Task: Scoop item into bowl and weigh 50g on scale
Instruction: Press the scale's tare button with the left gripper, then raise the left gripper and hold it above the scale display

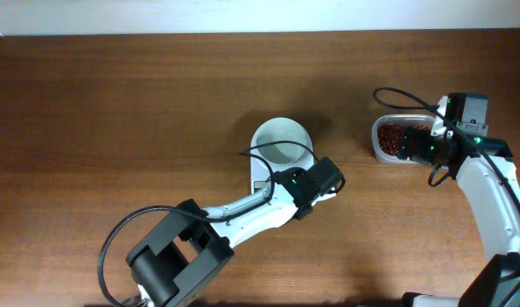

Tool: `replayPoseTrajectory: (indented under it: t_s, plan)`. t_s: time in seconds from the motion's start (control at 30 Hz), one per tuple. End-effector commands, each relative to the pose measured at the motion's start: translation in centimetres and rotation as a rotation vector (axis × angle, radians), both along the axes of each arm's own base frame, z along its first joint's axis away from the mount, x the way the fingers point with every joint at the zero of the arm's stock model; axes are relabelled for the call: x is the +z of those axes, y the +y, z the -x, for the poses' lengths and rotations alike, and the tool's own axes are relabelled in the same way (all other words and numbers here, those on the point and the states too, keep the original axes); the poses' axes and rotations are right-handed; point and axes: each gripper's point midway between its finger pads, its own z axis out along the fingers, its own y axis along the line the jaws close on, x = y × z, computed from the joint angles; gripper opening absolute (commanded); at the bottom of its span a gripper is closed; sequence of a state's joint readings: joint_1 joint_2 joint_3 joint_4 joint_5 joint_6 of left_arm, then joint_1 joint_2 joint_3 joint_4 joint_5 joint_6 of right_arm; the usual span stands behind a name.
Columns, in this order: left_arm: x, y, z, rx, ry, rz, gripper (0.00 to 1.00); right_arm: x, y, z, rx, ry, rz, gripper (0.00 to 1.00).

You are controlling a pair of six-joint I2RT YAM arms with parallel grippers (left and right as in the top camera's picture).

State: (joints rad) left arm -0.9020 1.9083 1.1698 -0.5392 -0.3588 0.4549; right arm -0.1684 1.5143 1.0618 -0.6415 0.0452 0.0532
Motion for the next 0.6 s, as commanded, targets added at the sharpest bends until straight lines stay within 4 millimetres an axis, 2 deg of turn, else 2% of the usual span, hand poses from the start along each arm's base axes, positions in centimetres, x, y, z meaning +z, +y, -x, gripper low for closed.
replayPoseTrajectory:
  t_s: [0.0, 0.27, 0.37, 0.47, 0.5, 0.57]
  plan:
    - [-3.5, 0.5, 3.0, -0.061, 0.167, -0.032, 0.0, -0.4, 0.0, 0.0, -0.007, 0.009, 0.006, 0.99]
    - [-4.0, 0.4, 5.1, -0.161, 0.277, -0.036, 0.0, -0.4, 0.0, 0.0, -0.007, 0.009, 0.006, 0.99]
    - [-3.1, 0.4, 6.0, -0.15, 0.336, -0.04, 0.0, -0.4, 0.0, 0.0, -0.007, 0.009, 0.006, 0.99]
    - [2.9, -1.2, 4.6, -0.079, 0.282, 0.047, 0.0, -0.4, 0.0, 0.0, -0.007, 0.009, 0.006, 0.99]
    - [6.2, -2.3, 3.9, -0.031, 0.237, 0.135, 0.0, -0.4, 0.0, 0.0, -0.007, 0.009, 0.006, 0.99]
    - [11.3, -3.9, 3.7, -0.027, 0.215, 0.292, 0.0, -0.4, 0.0, 0.0, -0.007, 0.009, 0.006, 0.99]
